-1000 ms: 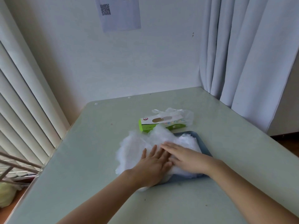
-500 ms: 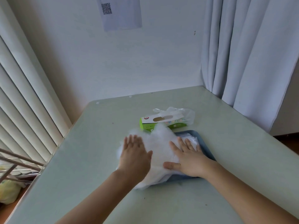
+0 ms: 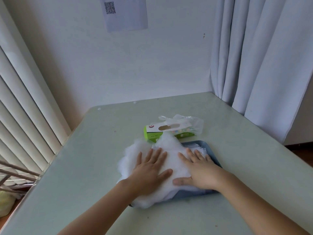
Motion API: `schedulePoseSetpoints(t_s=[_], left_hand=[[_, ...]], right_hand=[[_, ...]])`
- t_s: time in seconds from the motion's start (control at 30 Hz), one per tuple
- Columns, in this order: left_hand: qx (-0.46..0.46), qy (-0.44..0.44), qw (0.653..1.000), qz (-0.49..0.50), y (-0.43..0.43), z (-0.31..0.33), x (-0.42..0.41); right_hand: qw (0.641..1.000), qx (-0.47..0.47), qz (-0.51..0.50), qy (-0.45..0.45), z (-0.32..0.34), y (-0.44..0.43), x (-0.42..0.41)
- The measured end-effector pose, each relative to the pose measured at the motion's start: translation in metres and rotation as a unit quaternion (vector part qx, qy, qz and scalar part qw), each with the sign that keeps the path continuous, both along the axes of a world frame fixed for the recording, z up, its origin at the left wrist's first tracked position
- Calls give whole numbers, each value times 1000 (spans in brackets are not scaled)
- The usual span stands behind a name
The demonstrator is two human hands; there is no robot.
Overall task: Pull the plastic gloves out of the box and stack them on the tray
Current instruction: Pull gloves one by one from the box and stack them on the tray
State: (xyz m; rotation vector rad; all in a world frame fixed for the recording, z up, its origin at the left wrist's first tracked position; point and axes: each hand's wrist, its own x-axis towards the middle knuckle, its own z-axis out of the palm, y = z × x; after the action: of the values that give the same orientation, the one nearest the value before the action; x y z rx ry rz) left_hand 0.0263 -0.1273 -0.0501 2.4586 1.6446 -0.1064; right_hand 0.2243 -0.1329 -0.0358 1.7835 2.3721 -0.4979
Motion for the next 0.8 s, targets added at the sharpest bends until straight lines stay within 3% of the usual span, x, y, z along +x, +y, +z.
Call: schedulePoseSetpoints(t_s=[0.07, 0.13, 0.2, 0.27, 0.37, 0.47, 0.57, 0.7, 0.8], left_hand=[[4, -2, 1000, 16, 1, -1, -3], [0, -8, 999, 31, 1, -2, -3], [-3, -13, 999, 42, -2, -2, -2], [-4, -19, 999, 46, -2, -3, 1], [-7, -27, 998, 50, -2, -5, 3], [-8, -28, 998, 50, -2, -5, 2], [-9, -32, 998, 49, -2, -4, 2], [-26, -59, 996, 62, -2, 2, 0], [-6, -135, 988, 76, -2, 17, -4]], right_hand=[[994, 81, -15, 66, 4, 14, 8], [965, 174, -117, 158, 12, 38, 20], [944, 236, -157, 167, 16, 63, 34], [957, 215, -129, 148, 16, 88, 46], [964, 166, -36, 203, 21, 109, 50], [957, 196, -4, 216, 23, 120, 48], [961, 218, 22, 169, 13, 125, 46], [937, 293, -25, 190, 7, 131, 50], [909, 336, -88, 230, 29, 127, 52]])
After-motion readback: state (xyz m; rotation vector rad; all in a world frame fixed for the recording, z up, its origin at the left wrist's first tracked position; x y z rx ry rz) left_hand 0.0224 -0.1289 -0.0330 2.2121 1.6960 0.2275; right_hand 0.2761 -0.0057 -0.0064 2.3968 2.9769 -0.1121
